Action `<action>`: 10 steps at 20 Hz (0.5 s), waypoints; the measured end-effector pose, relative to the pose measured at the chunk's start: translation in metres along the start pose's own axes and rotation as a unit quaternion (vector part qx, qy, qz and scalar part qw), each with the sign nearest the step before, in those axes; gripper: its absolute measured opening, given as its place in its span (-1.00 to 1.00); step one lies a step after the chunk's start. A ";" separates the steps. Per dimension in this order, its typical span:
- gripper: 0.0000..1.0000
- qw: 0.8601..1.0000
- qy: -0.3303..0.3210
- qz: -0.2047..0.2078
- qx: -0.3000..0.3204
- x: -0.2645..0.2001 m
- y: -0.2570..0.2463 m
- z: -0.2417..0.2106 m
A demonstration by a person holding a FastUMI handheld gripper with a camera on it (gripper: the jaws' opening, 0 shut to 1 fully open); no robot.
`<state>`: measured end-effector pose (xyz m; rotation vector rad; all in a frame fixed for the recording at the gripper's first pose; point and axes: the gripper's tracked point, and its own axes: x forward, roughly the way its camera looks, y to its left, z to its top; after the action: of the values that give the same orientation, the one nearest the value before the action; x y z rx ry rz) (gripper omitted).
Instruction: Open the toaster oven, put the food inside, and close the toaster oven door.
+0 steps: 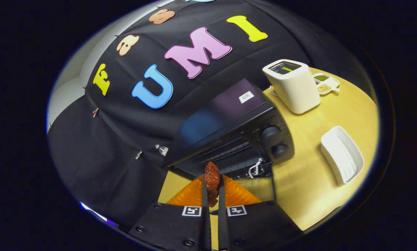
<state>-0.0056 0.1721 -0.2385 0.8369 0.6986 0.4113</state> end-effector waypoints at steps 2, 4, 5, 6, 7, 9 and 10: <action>-0.76 1.000 0.004 0.003 0.005 0.028 0.010 -0.011; -0.76 1.000 0.008 0.007 0.016 0.050 0.014 -0.020; -0.76 1.000 0.008 0.009 0.021 0.061 0.016 -0.023; -0.76 1.000 0.010 0.009 0.026 0.070 0.015 -0.023; -0.76 0.999 0.011 0.007 0.029 0.079 0.011 -0.025; -0.76 1.000 0.014 0.002 0.026 0.091 0.004 -0.025; -0.76 1.000 0.013 0.000 0.017 0.098 0.001 -0.024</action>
<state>0.0465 0.2424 -0.2879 0.8653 0.7320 0.4113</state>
